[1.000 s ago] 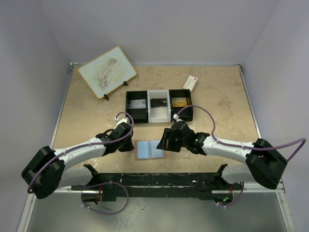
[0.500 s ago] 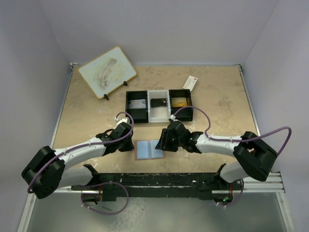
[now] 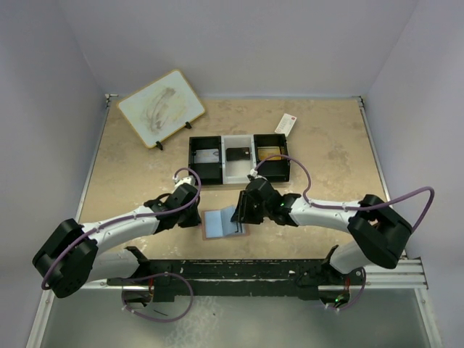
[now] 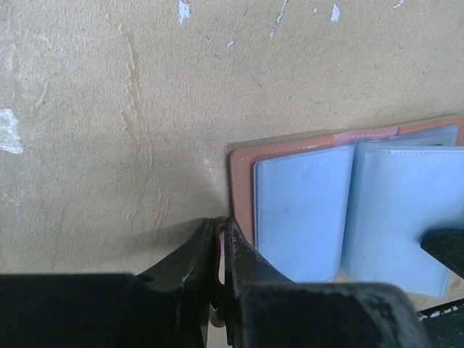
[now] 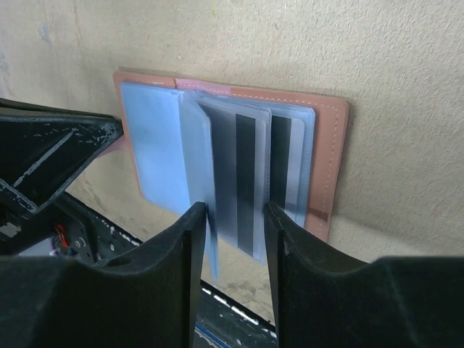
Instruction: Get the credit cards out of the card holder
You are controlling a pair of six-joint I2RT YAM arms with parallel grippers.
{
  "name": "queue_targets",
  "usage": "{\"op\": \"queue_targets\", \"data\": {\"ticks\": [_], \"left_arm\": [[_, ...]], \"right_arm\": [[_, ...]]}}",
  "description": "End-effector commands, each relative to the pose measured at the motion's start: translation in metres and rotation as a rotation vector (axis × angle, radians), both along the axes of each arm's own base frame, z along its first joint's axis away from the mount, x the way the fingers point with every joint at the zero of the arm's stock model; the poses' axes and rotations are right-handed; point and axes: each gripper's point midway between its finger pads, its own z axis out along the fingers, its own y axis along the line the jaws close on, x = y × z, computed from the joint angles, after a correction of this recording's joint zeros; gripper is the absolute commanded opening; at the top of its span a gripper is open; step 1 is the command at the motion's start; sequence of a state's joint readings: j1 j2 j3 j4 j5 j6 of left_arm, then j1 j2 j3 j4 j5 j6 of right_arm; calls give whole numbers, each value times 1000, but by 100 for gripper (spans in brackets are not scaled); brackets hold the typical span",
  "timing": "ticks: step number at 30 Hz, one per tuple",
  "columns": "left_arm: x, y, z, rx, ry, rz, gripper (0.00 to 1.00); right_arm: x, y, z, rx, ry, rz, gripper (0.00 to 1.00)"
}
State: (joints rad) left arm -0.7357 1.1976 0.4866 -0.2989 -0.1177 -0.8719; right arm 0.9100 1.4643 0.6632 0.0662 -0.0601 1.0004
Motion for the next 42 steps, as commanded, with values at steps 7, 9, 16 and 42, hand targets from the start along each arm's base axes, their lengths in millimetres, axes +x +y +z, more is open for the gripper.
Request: {"op": "queue_targets", "data": {"ticks": [7, 9, 16, 42], "left_arm": [[3, -6, 1, -8, -3, -18, 0], [3, -6, 2, -7, -3, -18, 0], [1, -5, 1, -6, 1, -19, 0], [0, -4, 0, 1, 3, -26, 0]], "right_arm": [[11, 10, 28, -42, -74, -4, 35], [13, 7, 27, -69, -78, -15, 36], [9, 11, 27, -68, -74, 3, 46], [13, 12, 19, -161, -76, -10, 67]]}}
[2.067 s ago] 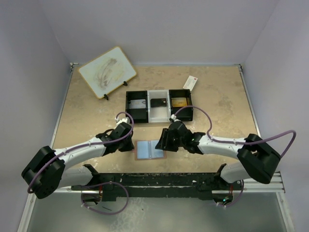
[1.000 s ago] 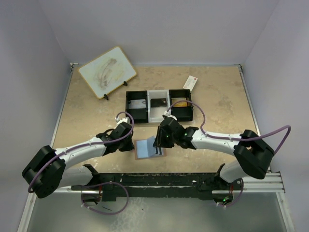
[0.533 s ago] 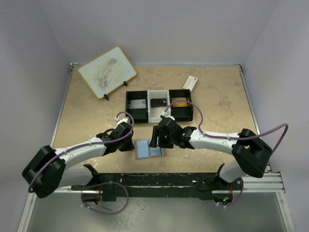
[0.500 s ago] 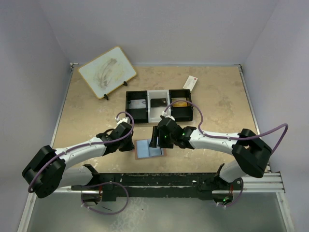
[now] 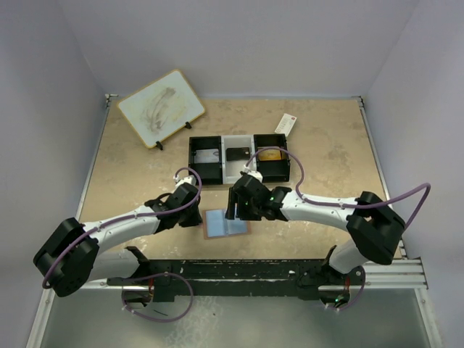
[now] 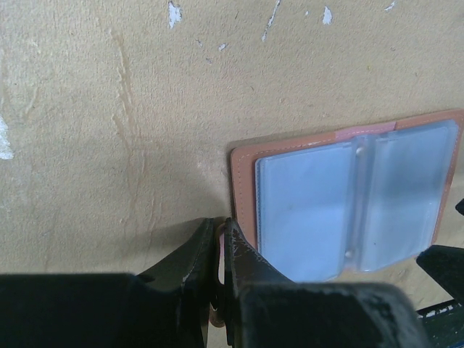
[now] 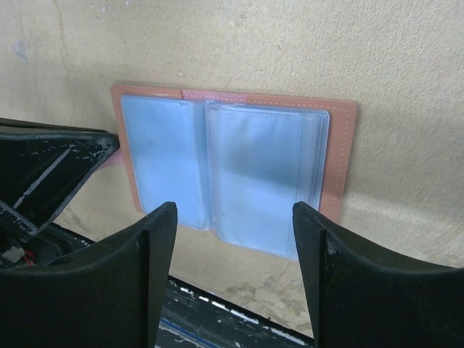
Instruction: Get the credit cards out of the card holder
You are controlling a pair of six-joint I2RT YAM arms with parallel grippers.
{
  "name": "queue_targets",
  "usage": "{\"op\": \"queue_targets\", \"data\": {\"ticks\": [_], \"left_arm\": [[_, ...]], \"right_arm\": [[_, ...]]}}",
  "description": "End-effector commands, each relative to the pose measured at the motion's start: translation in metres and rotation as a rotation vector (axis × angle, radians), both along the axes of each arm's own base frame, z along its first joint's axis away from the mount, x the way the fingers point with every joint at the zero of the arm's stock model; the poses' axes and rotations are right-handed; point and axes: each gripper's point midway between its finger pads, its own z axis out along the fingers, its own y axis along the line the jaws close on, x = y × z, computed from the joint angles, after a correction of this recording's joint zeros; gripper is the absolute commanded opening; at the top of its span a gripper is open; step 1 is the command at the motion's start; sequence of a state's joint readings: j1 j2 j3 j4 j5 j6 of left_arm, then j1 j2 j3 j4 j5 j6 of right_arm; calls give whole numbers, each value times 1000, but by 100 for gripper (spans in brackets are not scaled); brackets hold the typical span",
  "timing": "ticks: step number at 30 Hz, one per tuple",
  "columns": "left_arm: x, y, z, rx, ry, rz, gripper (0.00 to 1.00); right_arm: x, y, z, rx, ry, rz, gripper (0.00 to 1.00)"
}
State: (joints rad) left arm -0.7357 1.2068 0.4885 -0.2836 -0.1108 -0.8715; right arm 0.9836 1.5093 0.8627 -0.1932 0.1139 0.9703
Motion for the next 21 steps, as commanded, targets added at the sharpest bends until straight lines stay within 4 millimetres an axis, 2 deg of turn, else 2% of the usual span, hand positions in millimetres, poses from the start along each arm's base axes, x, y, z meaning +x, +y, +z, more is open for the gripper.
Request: {"op": "queue_targets", "data": {"ticks": [1, 8, 13, 18, 21], "left_arm": [[-1, -1, 1, 8, 4, -21, 0], [0, -3, 2, 5, 2, -23, 0], [0, -3, 1, 6, 5, -26, 0], [0, -5, 0, -1, 6, -28, 0], [0, -6, -1, -3, 10, -29, 0]], "right_arm": [[3, 11, 1, 25, -7, 7, 67], [1, 7, -19, -22, 24, -3, 67], [-4, 11, -24, -5, 37, 16, 67], [-12, 47, -5, 210, 38, 115, 67], [-17, 62, 5, 293, 46, 160, 67]]}}
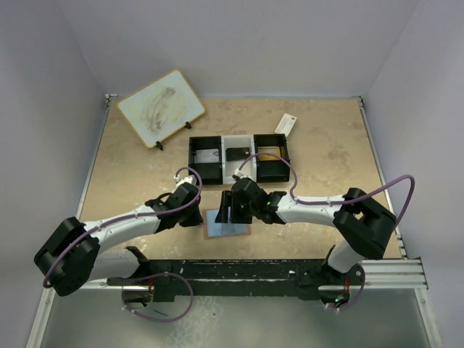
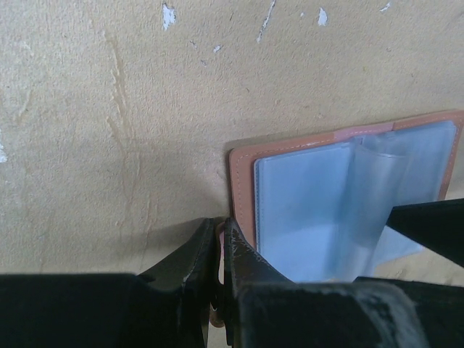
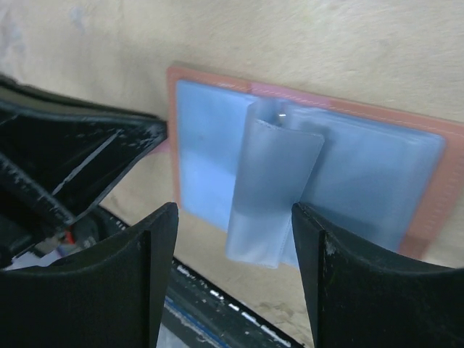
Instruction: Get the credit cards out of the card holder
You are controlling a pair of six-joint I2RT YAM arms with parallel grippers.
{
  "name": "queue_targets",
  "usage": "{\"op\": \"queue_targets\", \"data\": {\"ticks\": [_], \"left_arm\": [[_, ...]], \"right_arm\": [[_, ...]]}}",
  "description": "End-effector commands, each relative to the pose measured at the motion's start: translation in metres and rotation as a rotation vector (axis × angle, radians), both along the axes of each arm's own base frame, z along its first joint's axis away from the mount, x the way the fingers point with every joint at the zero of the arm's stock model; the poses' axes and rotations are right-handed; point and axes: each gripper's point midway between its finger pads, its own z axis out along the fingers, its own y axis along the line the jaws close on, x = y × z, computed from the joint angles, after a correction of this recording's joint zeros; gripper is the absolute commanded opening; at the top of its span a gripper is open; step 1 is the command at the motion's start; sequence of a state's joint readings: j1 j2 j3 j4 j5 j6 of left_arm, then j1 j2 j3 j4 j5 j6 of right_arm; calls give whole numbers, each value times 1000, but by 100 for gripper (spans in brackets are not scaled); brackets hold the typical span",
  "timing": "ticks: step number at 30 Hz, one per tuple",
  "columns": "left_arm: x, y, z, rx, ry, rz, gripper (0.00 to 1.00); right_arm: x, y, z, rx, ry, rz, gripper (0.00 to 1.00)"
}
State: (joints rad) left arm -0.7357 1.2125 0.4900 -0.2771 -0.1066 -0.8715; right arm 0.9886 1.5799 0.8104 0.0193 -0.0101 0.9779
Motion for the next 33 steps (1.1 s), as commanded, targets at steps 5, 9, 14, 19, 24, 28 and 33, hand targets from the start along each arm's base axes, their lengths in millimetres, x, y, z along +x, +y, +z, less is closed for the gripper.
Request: {"op": "queue_targets", "data": {"ticks": [5, 9, 14, 19, 24, 28, 33], "left_arm": [[0, -4, 1, -1, 4, -23, 0], [0, -3, 1, 1, -1, -14, 0], [0, -2, 2, -3, -4, -9, 0], [-1, -1, 1, 1, -2, -7, 0], [0, -1, 1, 1, -3, -7, 0], [0, -3, 1, -4, -1, -13, 0], [-1, -3, 1, 1, 1, -17, 0]], "right_arm": [[-4, 51, 44, 266, -45, 141, 66], [-6, 63, 64, 354, -80, 189, 66], [-8, 65, 64, 357, -73, 209, 64], [-15, 57, 109, 411, -161, 268, 66], [7, -6, 73, 105, -120, -38, 65], [2, -38, 35, -53, -46, -107, 65], [-3, -40, 16, -58, -14, -112, 65]]}}
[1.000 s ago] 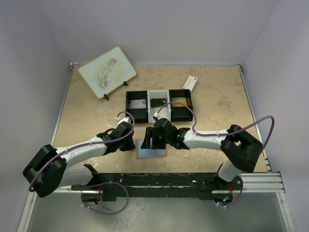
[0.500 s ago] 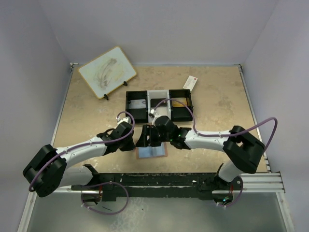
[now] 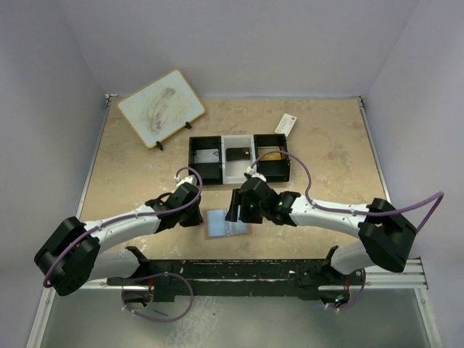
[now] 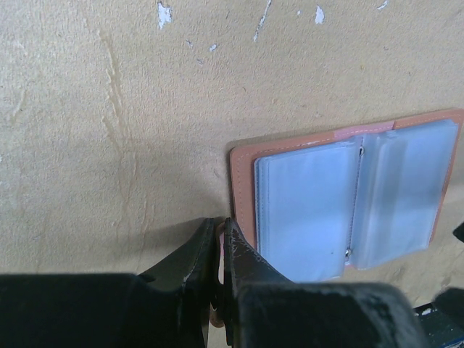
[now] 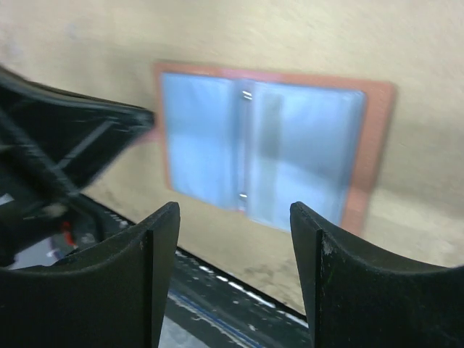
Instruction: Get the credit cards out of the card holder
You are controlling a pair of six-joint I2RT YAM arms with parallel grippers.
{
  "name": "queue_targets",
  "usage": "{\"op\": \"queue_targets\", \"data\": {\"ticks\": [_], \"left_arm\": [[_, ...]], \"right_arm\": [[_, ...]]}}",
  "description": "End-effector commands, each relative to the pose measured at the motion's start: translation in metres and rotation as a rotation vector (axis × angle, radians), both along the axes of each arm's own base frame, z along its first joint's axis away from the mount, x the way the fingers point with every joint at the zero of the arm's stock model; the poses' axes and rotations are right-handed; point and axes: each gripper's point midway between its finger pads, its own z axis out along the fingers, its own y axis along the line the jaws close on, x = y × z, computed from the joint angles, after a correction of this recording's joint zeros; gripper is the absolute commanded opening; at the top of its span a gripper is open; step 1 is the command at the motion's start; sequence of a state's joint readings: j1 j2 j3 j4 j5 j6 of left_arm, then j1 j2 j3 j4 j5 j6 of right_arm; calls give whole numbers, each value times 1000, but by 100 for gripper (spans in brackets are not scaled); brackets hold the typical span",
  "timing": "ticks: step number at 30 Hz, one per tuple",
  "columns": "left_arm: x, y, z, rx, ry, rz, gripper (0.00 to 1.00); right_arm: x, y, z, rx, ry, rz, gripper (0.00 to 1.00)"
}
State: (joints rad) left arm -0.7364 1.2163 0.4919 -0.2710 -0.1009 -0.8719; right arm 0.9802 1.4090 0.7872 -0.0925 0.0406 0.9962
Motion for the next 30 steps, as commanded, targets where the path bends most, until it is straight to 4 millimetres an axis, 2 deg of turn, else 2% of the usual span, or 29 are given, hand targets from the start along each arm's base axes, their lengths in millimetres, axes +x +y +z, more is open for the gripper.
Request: {"op": "queue_targets", "data": {"ticks": [1, 10, 14, 22, 30], "left_arm": [[-2, -1, 0, 7, 2, -16, 0], [-1, -1, 0, 9, 4, -20, 0], [-2, -3, -1, 7, 10, -26, 0], [-2, -2, -1, 10, 10, -27, 0], [-2, -3, -2, 12, 12, -30, 0]], "right_arm": [[-3, -17, -20, -77, 35, -56, 65], [-4, -12, -34, -97, 64, -39, 62], [3, -18, -36, -141, 47, -69, 62], [9, -20, -19, -144, 16, -85, 62], [9, -15, -27, -138, 21, -68, 62]]}}
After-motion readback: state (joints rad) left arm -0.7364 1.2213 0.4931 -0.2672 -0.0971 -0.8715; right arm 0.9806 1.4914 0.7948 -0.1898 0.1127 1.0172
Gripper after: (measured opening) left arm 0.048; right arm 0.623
